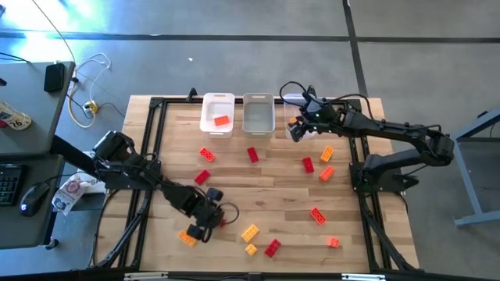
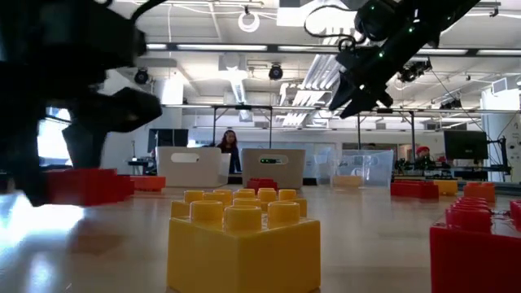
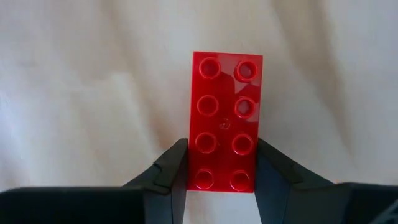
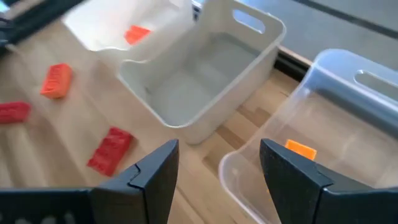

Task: Sort & place blocks by color
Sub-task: Put the red game piece into the gray bin

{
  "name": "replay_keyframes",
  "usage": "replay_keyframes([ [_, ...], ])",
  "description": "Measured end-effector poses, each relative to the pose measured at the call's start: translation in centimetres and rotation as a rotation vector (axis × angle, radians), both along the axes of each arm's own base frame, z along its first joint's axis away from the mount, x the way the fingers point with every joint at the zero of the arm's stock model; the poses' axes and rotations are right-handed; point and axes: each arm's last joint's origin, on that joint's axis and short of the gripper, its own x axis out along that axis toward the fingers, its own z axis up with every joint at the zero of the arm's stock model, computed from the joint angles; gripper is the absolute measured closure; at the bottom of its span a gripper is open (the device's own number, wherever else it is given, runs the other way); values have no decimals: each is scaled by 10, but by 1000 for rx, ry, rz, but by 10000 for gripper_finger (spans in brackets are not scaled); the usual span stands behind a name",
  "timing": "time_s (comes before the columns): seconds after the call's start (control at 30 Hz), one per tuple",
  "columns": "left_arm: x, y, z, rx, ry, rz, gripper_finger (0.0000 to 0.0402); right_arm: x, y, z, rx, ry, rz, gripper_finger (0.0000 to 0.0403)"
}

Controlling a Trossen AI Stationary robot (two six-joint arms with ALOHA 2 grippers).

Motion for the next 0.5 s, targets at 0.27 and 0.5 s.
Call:
replay_keyframes([
  [0.27, 7, 29, 19, 60, -83, 59, 291, -8, 22, 22, -56, -82, 85, 192],
  [0.5, 16, 63, 37, 143, -189, 118, 291, -13, 39, 35, -106, -121, 169, 192],
])
